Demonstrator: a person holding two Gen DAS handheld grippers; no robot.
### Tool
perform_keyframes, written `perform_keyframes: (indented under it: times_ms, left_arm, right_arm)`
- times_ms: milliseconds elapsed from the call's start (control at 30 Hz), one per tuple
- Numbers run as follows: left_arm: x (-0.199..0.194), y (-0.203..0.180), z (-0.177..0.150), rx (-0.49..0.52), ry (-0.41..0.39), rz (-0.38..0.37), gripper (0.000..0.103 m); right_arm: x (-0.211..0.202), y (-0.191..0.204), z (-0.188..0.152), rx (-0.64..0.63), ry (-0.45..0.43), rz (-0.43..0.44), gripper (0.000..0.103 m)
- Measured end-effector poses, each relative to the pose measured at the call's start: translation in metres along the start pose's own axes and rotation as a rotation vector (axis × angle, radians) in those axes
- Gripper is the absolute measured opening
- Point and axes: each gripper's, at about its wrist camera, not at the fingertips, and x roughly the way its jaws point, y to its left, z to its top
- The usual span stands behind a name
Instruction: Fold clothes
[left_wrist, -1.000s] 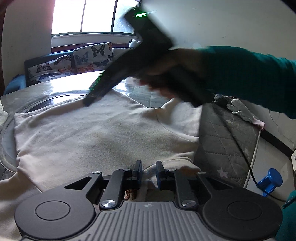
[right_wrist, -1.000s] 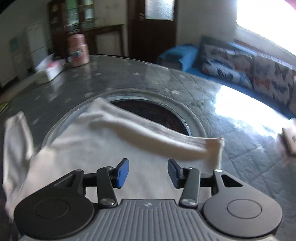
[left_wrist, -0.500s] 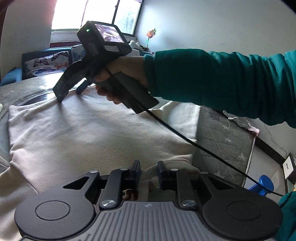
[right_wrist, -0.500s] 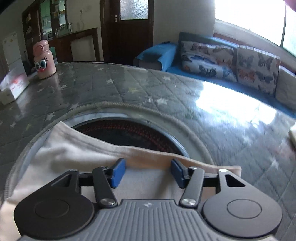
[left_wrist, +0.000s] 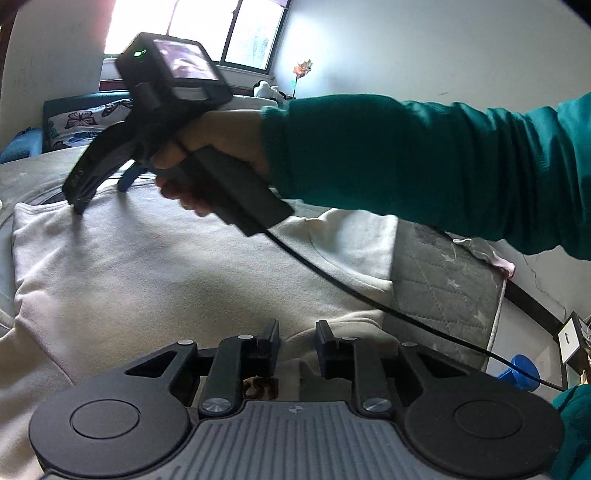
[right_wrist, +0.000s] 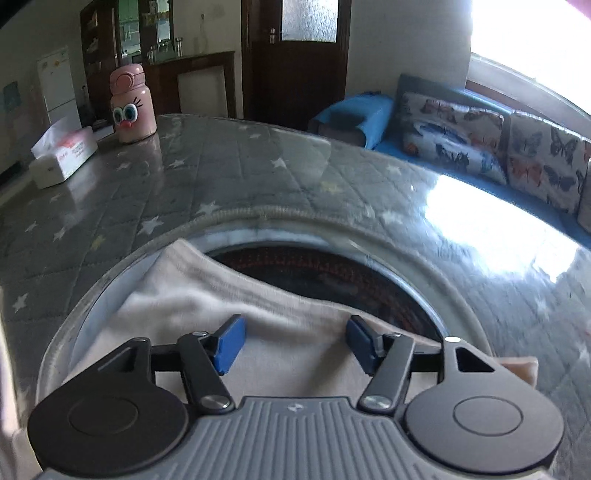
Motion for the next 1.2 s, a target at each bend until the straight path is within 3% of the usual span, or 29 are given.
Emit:
perform_keyframes:
  times_ms: [167,300,600,733,967,1200]
  left_arm:
    - [0.0,0.0,-0.001,-0.006,-0.003,-0.005,0.025]
    - [0.002,0.0,-0.001,-0.009,-0.006,-0.013,0.026]
    - [0.0,0.002,-0.001,-0.024,-0.01,-0.019,0.027]
    - [-0.002,0.003,-0.001,-0.029,-0.012,-0.024,0.026]
    - [-0.003,0.002,0.0,-0.028,-0.011,-0.018,0.027]
    - [-0.002,-0.003,-0.001,-0.02,-0.015,0.005,0.028]
  right_arm:
    - [0.0,0.001,0.008,0.006,-0.005,0.017,0.064]
    - [-0.006,0.019,0.006,-0.064,0.012,0.068,0.064]
    - [0.026,0.044,0.027,-0.1,-0.011,0.051,0.064]
    - [0.02,0.046,0.035,-0.131,-0.01,0.066,0.064]
    - [0.013,0.061,0.023,-0.206,0.012,0.087,0.064]
    - [-0.026,0.07,-0.004,-0.298,0.072,0.111,0.064]
